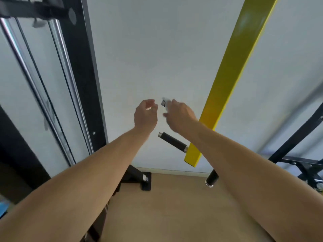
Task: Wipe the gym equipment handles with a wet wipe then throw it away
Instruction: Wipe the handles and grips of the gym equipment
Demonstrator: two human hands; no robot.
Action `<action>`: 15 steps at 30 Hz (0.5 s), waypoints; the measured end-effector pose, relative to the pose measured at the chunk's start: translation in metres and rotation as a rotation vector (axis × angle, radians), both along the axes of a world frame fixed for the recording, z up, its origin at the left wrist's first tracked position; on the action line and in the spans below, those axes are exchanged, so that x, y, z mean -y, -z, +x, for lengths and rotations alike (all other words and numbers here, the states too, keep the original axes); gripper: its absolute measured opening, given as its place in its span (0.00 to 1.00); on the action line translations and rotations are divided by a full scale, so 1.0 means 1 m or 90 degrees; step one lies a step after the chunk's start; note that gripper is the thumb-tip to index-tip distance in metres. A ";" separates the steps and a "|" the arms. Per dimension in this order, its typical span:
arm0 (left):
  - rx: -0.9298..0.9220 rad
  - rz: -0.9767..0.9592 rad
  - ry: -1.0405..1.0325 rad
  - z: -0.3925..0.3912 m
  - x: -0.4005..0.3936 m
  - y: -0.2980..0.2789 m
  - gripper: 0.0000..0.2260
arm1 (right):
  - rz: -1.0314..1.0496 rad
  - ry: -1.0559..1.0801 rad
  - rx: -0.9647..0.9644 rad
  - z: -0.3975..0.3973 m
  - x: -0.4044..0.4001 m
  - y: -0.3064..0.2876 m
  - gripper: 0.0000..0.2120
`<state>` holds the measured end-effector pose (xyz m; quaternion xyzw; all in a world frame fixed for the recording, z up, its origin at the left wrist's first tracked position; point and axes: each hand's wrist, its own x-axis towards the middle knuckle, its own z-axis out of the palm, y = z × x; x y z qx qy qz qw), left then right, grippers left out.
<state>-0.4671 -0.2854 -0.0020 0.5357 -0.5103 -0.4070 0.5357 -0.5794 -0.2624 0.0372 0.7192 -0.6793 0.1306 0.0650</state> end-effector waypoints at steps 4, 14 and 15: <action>0.055 -0.007 0.057 -0.004 0.033 -0.004 0.11 | 0.122 -0.060 -0.063 -0.012 0.016 -0.011 0.16; 0.035 -0.010 0.173 -0.011 0.062 0.010 0.10 | 0.203 0.039 -0.103 -0.016 0.039 -0.029 0.05; 0.037 -0.014 0.176 -0.011 0.063 0.011 0.10 | 0.195 0.045 -0.136 -0.014 0.038 -0.027 0.06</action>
